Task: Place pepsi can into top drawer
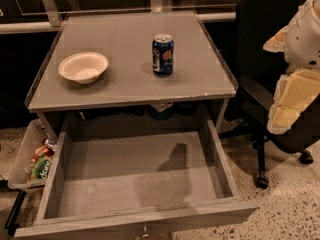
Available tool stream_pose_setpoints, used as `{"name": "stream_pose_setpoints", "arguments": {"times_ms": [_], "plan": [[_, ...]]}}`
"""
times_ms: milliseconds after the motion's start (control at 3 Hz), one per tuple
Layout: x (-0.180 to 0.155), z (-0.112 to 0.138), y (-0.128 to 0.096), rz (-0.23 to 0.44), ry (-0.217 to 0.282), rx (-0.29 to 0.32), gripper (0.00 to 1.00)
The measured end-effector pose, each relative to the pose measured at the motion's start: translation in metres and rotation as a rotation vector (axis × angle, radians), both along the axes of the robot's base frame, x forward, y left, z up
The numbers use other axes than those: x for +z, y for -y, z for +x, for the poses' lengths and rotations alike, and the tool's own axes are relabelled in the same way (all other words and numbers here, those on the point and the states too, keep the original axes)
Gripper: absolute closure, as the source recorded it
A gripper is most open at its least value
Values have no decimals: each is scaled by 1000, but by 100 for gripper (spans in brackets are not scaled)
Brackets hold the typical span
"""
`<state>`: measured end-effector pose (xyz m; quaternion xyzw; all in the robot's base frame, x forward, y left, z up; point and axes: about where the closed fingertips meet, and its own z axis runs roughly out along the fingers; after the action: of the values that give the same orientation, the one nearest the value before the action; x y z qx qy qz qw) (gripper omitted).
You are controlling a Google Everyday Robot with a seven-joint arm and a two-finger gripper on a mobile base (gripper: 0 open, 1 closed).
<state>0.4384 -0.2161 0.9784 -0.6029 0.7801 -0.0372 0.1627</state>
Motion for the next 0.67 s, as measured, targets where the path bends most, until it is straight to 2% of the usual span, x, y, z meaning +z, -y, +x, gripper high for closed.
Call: {"name": "stream_pose_setpoints", "arguments": {"times_ms": [333, 667], "plan": [[0, 0, 0, 0, 0, 0, 0], [7, 15, 0, 29, 39, -2, 0]]}}
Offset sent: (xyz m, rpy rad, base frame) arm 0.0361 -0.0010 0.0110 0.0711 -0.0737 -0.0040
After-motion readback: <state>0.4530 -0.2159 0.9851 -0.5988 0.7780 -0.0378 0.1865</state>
